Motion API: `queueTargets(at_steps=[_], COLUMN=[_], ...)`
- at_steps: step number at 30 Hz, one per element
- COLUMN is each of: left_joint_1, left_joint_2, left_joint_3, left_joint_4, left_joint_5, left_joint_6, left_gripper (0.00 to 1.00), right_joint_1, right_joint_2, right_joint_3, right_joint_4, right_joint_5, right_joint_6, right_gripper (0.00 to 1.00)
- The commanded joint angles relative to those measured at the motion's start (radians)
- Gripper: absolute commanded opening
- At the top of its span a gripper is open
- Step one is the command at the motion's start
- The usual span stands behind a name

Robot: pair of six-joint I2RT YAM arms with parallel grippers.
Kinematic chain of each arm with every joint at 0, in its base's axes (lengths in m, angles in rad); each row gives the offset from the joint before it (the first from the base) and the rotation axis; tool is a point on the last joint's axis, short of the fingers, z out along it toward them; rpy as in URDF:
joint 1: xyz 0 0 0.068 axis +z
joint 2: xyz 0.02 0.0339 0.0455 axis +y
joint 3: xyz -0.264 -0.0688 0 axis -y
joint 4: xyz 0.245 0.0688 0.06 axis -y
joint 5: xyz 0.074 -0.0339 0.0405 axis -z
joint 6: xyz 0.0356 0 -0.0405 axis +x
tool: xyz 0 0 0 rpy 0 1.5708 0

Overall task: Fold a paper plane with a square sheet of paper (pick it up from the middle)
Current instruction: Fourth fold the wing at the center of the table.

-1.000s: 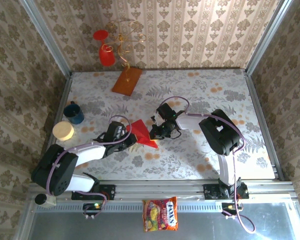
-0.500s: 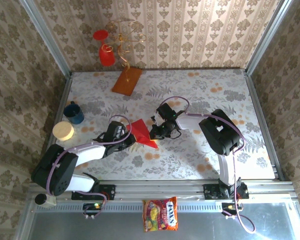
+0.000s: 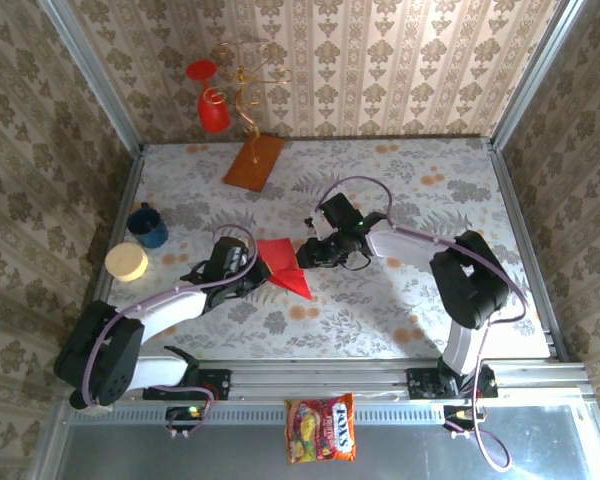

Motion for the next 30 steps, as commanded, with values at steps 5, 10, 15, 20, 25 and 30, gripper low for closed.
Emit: queueTargets(at_steps=[5,10,15,20,25,30], left_joint_1=[-0.031,-0.051,-0.058,-0.061,-0.066,-0.067], left_joint_2=[-0.053,-0.076,-0.082,-0.083,-0.084,-0.087], left_joint_3=[0.046,0.062,0.072,0.068,0.064,0.062], left_joint_4=[-0.102,-0.130,-0.151,-0.143,-0.134,-0.132], left_joint_5=[-0.077,-0.118,-0.132,-0.133,-0.135,-0.132], left_joint_6=[-0.156,-0.222,-0.243,-0.267,-0.275,-0.284], left_gripper=[0.00,0.00,0.00,0.00,0.00,0.00], right_joint_1=[0.135,0.216,0.267,0.290,0.299,0.303], right_joint_2=[-0.047,-0.050,-0.039,-0.003,0.043,0.086], right_joint_3=[-0.048,-0.072,-0.061,-0.018,0.022,0.049], right_joint_4=[-0.051,-0.013,-0.009,-0.021,-0.023,-0.019], right_joint_5=[0.253,0.367,0.472,0.508,0.521,0.524], right_joint_6=[-0.092,-0.117,-0.139,-0.155,-0.164,-0.168], right_gripper=[0.42,0.45,0.47,0.47,0.47,0.46])
